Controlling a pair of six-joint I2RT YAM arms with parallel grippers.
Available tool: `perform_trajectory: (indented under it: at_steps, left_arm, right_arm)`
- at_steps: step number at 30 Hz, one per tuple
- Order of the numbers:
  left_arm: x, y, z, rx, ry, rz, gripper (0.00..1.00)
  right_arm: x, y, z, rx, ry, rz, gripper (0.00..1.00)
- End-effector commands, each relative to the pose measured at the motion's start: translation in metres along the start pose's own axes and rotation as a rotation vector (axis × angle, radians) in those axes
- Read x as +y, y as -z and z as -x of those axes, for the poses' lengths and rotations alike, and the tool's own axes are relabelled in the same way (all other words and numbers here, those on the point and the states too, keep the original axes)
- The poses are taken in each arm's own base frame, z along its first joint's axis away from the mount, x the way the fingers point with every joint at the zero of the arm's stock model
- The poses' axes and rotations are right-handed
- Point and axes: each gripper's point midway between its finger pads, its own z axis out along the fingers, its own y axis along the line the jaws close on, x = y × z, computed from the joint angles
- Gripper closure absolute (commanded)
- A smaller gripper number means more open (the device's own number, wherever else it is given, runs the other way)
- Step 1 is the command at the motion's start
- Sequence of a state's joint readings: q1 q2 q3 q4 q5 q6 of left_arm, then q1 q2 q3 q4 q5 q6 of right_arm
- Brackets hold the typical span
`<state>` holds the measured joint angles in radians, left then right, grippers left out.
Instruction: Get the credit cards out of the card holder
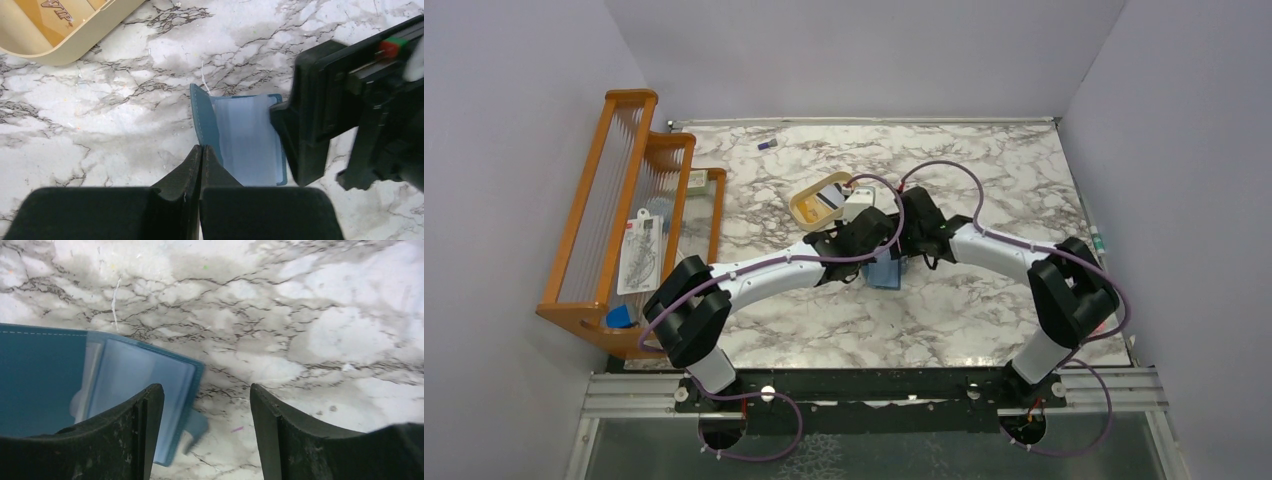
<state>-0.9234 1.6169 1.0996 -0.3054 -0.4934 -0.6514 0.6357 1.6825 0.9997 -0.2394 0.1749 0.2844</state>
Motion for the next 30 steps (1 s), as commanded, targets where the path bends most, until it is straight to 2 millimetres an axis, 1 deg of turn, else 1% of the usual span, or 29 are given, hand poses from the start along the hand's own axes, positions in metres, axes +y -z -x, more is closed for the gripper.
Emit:
perform_trajectory:
  at_steps: [1,2,6,8,10,12,14,16,19,21,23,26,30]
  left_arm:
    - [0.0,0.006,0.01,-0.028,0.009,-0.024,1.0]
    - [0.0,0.007,0.01,-0.028,0.008,-0.023,1.0]
    - [0.002,0.006,0.007,-0.024,0.011,-0.019,1.0]
    - [0.003,0.005,0.004,-0.019,0.017,-0.017,1.0]
    - [0.005,0.003,0.0,-0.015,0.021,-0.014,1.0]
    - [0.007,0.001,-0.005,-0.012,0.027,-0.011,1.0]
    - [0.01,-0.001,-0.011,-0.011,0.036,-0.006,1.0]
    - [0.013,-0.004,-0.017,-0.01,0.047,-0.003,1.0]
    - [0.019,-0.01,-0.031,0.003,0.065,0.006,1.0]
    - [0.024,-0.013,-0.04,0.014,0.075,0.015,1.0]
    - [0.029,-0.015,-0.048,0.023,0.083,0.025,1.0]
    - [0.038,-0.017,-0.063,0.037,0.092,0.04,1.0]
    - [0.043,-0.022,-0.075,0.046,0.104,0.05,1.0]
  right_arm:
    - [-0.021,0.031,0.034,-0.098,-0.004,-0.12,0.31]
    - [-0.021,0.036,0.04,-0.12,-0.011,-0.122,0.31]
    - [-0.033,0.061,0.063,-0.228,-0.047,-0.172,0.29]
    - [-0.032,0.075,0.075,-0.282,-0.063,-0.155,0.27]
    - [-0.019,0.087,0.085,-0.334,-0.07,-0.066,0.27]
    - [0.007,0.1,0.093,-0.387,-0.07,0.095,0.27]
    - [0.036,0.109,0.093,-0.403,-0.099,0.27,0.29]
    - [0.06,0.104,0.083,-0.349,-0.133,0.404,0.29]
    - [0.071,0.08,0.064,-0.227,-0.227,0.51,0.29]
    - [0.075,0.071,0.053,-0.181,-0.297,0.592,0.3]
    - [0.081,0.067,0.047,-0.156,-0.333,0.649,0.3]
    - [0.094,0.069,0.043,-0.121,-0.371,0.738,0.3]
    - [0.106,0.062,0.033,-0.049,-0.413,0.815,0.3]
